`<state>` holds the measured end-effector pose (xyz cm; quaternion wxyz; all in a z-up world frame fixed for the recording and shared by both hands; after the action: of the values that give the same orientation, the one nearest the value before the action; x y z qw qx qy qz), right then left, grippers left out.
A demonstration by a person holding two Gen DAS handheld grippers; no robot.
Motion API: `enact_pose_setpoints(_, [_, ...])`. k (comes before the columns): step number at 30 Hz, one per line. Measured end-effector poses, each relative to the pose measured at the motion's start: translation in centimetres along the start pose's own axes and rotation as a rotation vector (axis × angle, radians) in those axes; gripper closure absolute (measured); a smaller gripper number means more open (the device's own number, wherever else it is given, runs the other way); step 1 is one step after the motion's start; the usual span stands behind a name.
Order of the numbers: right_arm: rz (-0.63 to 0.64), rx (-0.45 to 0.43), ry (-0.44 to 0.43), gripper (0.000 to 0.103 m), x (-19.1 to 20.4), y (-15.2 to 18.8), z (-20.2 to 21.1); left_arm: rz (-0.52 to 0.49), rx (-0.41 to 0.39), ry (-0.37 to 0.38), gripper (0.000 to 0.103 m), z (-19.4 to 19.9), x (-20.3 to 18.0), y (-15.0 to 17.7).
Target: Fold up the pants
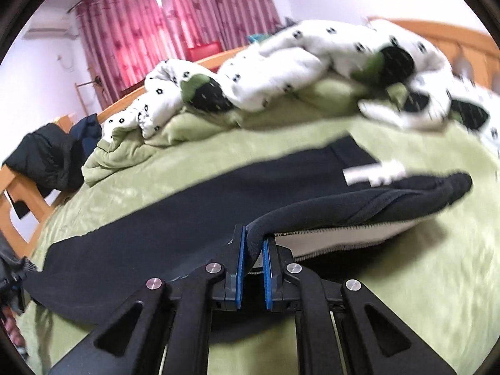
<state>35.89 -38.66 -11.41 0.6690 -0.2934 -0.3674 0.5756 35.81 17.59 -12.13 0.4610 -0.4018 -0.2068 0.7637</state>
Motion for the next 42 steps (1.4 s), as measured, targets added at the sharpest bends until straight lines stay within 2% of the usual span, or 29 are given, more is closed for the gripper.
enact_pose_setpoints(6, [0.065, -0.05, 0.024, 0.093, 2.1, -4.5, -5.3, -0.043, -0.024, -0.065, 0.094, -6.5, -1.0, -2.1])
enact_pose_setpoints(12, [0.13, -0.005, 0.1, 0.091, 3.5, -4.8, -12.3, -0.034, 0.017, -0.152, 0.093, -12.2, -0.6, -1.4])
enact_pose_setpoints(14, [0.158, 0.03, 0.133, 0.08, 3.6, -4.2, -14.2, -0.026, 0.054, -0.145, 0.077, -12.6, -0.6, -0.6])
enact_pose_setpoints(15, [0.168, 0.057, 0.136, 0.076, 3.7, -3.7, -15.0, -0.022, 0.074, -0.134, 0.059, -12.6, -0.9, -0.3])
enact_pose_setpoints(16, [0.172, 0.088, 0.122, 0.071, 3.9, -3.0, -15.4, -0.01, 0.094, -0.121, 0.045, -12.2, -1.0, 0.1])
enact_pose_setpoints(18, [0.166, 0.109, 0.101, 0.063, 3.9, -2.1, -14.9, 0.008, 0.098, -0.101, 0.04, -10.7, -1.3, 0.9])
enact_pose_setpoints(20, [0.155, 0.111, 0.085, 0.046, 3.9, -1.1, -13.0, 0.008, 0.116, -0.079, 0.035, -8.6, -1.8, 2.1])
enact_pose_setpoints(25, [0.134, 0.144, 0.059, 0.043, 3.2, 2.9, -6.9, 0.007, 0.2, -0.002, 0.033, -3.1, -1.7, 7.4])
enact_pose_setpoints(27, [0.129, 0.167, 0.071, 0.043, 2.2, 4.9, -4.5, 0.002, 0.228, -0.009, 0.033, -1.7, -0.9, 9.5])
enact_pose_setpoints(30, [0.057, 0.202, 0.058, 0.043, 0.3, 7.7, -2.3, 0.012, 0.284, -0.009, 0.033, -0.1, 1.0, 13.5])
enact_pose_setpoints(32, [0.004, 0.238, 0.044, 0.043, -0.9, 9.8, -1.3, 0.037, 0.279, 0.007, 0.033, 0.5, 2.1, 14.5])
enact_pose_setpoints(36, [-0.053, 0.248, 0.035, 0.043, -2.5, 11.7, -0.8, 0.115, 0.245, 0.05, 0.033, 0.8, 3.0, 13.9])
enact_pose_setpoints(42, [-0.161, 0.26, -0.012, 0.042, -3.6, 11.5, -3.2, 0.258, 0.248, 0.06, 0.033, -2.5, 4.0, 11.4])
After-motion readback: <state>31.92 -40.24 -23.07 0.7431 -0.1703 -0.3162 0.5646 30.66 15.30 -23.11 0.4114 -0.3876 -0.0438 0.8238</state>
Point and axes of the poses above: each gripper's, at about its wrist camera, not at the fingertips, and z roughly against the way its jaws point, x to its left, y to its underside, the point moved 10 cm from there along -z, roughly the way its jaws point, and after that the axes turned 5 degrees about z, right-handed, at the moved point
